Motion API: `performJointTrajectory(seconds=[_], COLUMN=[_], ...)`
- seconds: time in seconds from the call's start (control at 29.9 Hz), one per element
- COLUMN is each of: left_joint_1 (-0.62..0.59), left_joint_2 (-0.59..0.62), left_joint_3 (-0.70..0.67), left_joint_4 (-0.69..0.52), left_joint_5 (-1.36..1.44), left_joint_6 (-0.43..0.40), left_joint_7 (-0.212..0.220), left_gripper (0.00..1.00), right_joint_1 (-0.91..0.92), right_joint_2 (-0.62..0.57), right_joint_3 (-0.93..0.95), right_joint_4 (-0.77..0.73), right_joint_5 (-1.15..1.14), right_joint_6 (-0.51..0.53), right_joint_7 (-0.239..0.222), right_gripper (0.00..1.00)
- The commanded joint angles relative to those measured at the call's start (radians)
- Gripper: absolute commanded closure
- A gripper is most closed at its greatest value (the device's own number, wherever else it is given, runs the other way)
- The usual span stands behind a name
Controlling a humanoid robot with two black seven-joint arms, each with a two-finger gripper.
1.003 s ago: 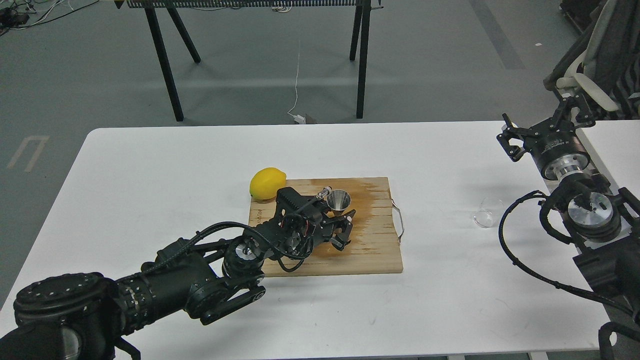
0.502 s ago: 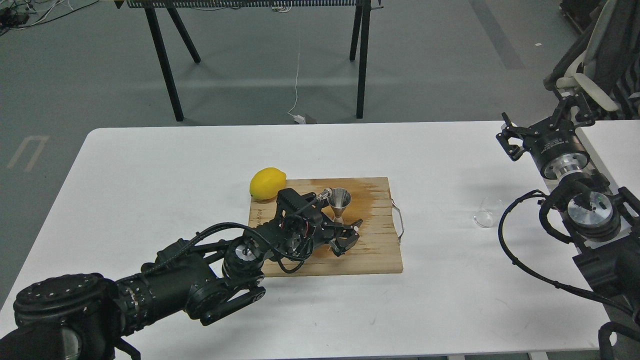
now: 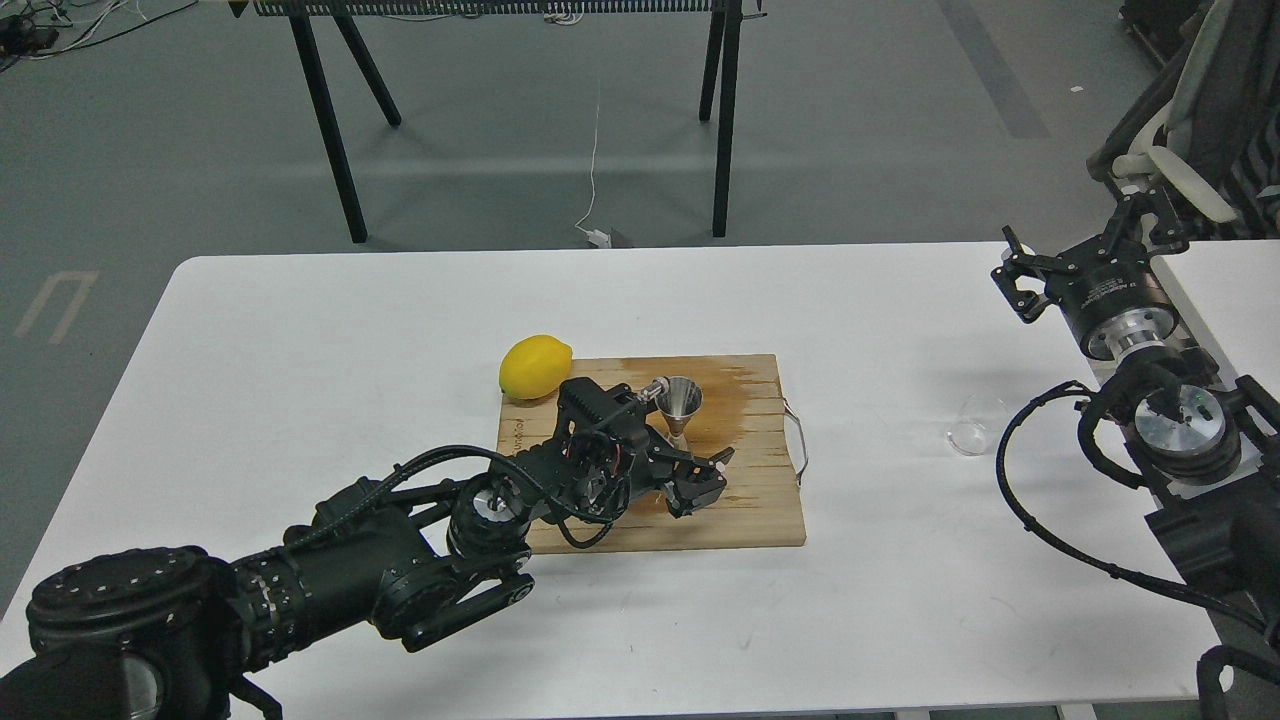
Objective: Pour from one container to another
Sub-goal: 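Lower the jigger upright onto the board beside the lemon, then open the left gripper and withdraw it to rest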
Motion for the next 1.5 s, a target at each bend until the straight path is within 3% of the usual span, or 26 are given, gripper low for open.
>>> performJointTrajectory(seconds=[0.0, 0.33, 0.84, 1.04, 1.14, 1.3, 1.47], left_joint_1=[0.000, 0.003, 0.069, 0.149, 0.176, 0.201, 0.212], left_joint_2=[0.014, 0.087, 0.242, 0.356, 0.422, 0.524, 0.541], left_joint_3=[-0.005, -0.008, -0.040, -0.209, -0.280, -0.369, -0.484], left_joint_4=[-0.018, -0.050, -0.194, -0.249, -0.266, -0.317, -0.320], left_joint_5=[0.000, 0.000, 0.000, 0.000, -0.032, -0.262, -0.639], left_joint_6=[0.002, 0.002, 0.002, 0.003, 0.009, 0.036, 0.031], left_joint_7=[0.000, -0.002, 0.001, -0.008, -0.032, -0.036, -0.036], left_gripper=[0.00, 0.01, 0.01, 0.01, 0.01, 0.01, 0.01], right_joint_1=[0.000, 0.000, 0.000, 0.001, 0.001, 0.003, 0.001], right_joint_2=[0.000, 0.000, 0.005, 0.003, 0.002, 0.002, 0.005], right_joint_3=[0.000, 0.000, 0.000, 0.000, 0.000, 0.003, -0.003], right_joint_4=[0.000, -0.002, 0.000, 0.002, 0.002, -0.003, 0.003], right_joint_5=[0.000, 0.000, 0.000, 0.000, 0.000, 0.000, 0.000], right_joint_6=[0.000, 0.000, 0.000, 0.014, 0.026, 0.028, 0.031], right_joint_7=[0.000, 0.000, 0.000, -0.006, -0.012, -0.005, -0.008], right_gripper=[0.01, 0.01, 0.01, 0.01, 0.01, 0.01, 0.01])
